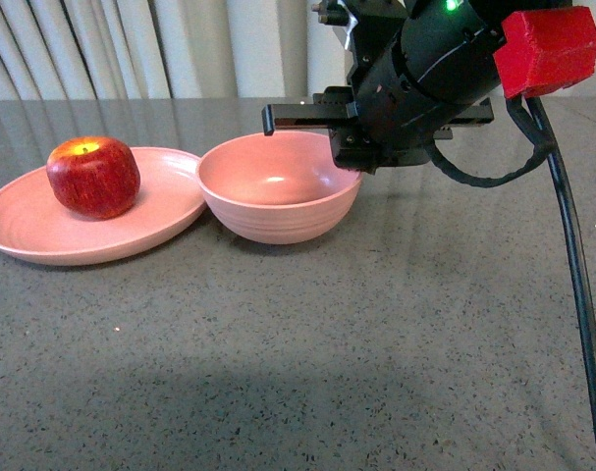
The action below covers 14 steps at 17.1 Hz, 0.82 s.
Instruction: Move apple from plate to bowl
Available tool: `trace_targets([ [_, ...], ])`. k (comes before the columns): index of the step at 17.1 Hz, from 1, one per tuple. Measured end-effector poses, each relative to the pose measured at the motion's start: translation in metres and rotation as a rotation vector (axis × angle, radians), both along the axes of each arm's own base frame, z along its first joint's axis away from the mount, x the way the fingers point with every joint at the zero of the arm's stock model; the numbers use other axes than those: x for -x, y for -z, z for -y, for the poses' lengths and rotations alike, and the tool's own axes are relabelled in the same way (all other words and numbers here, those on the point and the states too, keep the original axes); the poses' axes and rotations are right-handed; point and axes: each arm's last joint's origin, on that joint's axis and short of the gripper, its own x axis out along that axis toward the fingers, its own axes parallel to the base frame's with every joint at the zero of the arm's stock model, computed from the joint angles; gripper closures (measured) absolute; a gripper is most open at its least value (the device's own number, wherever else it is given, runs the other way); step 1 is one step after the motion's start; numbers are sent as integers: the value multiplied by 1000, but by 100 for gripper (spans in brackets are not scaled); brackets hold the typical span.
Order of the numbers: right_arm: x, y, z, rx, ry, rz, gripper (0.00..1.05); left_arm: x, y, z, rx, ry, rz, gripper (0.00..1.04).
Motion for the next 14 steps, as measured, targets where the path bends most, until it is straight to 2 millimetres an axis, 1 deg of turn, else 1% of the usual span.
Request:
trace_targets([
  [3,-2,5,-1,2,4,-11,102,0,0,0,0,0,0,7],
  [6,-2,6,0,-3,9,-17,102,0,0,0,0,0,0,7],
  [11,-4,3,2,-18,23,-5,52,0,0,0,0,0,0,7],
  [13,1,-7,7,-32,27,14,32,0,0,0,0,0,0,7],
  [14,5,-17,10,-49,29,44,21,0,0,0,0,0,0,7],
])
